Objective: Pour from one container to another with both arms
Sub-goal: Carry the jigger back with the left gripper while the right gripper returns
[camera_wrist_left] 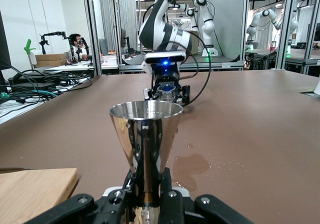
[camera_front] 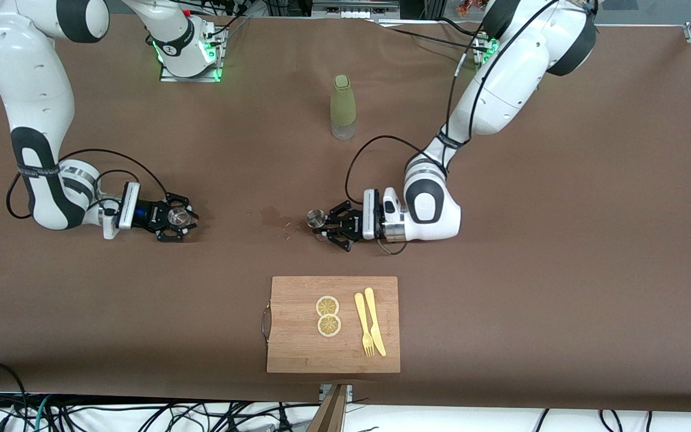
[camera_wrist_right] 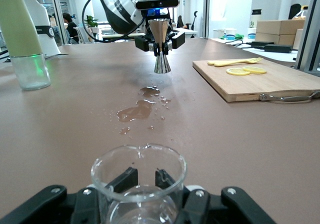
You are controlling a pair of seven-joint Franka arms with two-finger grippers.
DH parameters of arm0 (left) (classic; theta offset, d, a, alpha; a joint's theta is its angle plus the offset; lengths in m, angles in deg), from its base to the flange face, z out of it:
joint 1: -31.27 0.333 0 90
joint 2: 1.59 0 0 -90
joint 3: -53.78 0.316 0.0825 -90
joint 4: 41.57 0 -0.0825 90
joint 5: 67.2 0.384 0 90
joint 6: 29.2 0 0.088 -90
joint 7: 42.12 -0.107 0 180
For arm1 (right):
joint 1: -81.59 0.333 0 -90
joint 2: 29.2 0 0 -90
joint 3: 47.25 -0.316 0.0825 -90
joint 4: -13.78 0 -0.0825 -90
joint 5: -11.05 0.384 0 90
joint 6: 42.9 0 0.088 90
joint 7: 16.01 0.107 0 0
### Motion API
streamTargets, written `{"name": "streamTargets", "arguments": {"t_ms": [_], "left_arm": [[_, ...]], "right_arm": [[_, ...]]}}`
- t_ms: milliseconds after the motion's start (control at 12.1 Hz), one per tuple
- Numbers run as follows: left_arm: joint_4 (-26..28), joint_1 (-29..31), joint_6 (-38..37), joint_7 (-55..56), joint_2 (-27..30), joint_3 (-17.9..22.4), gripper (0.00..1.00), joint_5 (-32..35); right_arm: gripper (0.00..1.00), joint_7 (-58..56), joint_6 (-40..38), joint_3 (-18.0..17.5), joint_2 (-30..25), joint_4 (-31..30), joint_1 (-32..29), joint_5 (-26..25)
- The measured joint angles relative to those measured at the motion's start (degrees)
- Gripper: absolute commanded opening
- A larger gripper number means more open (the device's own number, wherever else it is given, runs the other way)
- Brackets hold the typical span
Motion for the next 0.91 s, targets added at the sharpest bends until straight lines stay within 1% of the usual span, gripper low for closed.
{"name": "streamTargets", "arguments": {"t_ms": [82,165,247,330,577,824,906], "left_arm": [[1.0,1.2,-1.6,0.0,0.7,0.0,0.00,1.4],[1.9,2.5,-3.4,0.0,1.3,0.0,0.00,2.6],[2.9,4.1,-5.5,0.0,1.8,0.1,0.00,3.9],[3.8,5.8,-7.9,0.0,2.3,0.2,0.00,5.5],[5.8,12.0,-16.0,0.0,3.1,0.9,0.00,11.7],[8.0,16.7,-22.8,0.0,4.6,3.7,0.00,16.7],[8.5,18.1,-24.9,0.0,5.3,5.0,0.00,19.4]], "right_arm": [[0.28,-0.2,-0.9,0.0,1.4,1.7,0.0,0.0],[0.40,-0.3,-1.3,0.0,2.4,2.9,0.0,0.0],[0.80,-0.4,-1.6,0.0,3.0,3.5,0.0,0.0],[0.99,-0.4,-1.7,0.0,3.1,3.8,0.0,0.0],[0.99,-0.4,-1.7,0.3,3.1,3.9,-0.1,0.0],[0.99,-0.5,-1.7,1.4,3.1,4.5,-0.2,0.0],[0.99,-0.5,-1.7,1.6,3.0,4.6,-0.3,0.0]]}}
